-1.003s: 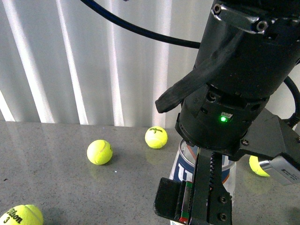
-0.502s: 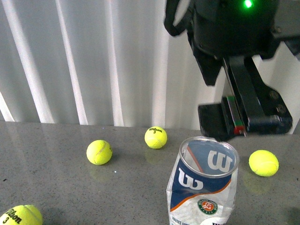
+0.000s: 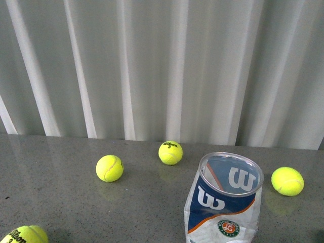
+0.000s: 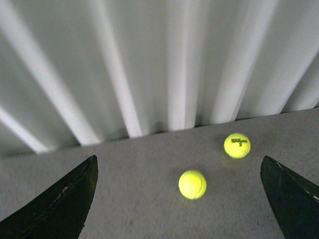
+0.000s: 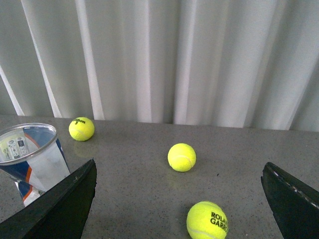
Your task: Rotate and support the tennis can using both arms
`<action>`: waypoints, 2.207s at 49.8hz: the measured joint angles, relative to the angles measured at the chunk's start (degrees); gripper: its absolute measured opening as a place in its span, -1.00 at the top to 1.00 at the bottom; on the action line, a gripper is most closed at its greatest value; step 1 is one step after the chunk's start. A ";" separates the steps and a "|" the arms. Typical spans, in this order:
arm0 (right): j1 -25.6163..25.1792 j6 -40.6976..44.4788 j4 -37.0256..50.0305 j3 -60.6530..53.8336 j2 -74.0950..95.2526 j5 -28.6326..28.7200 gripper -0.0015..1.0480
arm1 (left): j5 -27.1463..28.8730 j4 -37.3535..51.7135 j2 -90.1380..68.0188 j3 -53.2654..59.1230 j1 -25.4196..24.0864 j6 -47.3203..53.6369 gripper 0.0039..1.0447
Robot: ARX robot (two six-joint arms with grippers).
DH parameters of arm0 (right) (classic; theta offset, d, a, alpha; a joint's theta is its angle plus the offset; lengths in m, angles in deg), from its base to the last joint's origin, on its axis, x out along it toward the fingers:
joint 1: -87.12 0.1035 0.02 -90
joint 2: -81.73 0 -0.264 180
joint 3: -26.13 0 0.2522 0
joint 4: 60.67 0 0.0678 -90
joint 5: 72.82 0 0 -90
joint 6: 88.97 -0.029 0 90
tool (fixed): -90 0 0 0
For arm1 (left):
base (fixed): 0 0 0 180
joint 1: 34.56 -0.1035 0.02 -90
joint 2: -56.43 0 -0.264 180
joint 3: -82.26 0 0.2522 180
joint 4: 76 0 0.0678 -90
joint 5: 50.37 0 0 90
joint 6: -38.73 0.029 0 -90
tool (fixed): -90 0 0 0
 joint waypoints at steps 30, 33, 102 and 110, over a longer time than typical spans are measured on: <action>-0.02 0.00 0.00 0.00 0.00 0.02 -0.87 | 10.25 42.66 29.99 56.76 -2.29 -8.55 0.93; 0.00 0.00 0.00 0.00 0.00 0.00 -0.87 | 10.84 42.38 31.41 58.25 -1.09 -8.57 0.93; 0.00 0.00 0.00 0.00 0.00 0.00 -0.87 | 11.02 17.55 66.03 66.66 -0.50 -8.59 0.93; -0.02 0.00 0.00 0.00 0.00 0.02 -0.87 | 10.97 10.73 73.18 66.66 -0.50 -8.59 0.93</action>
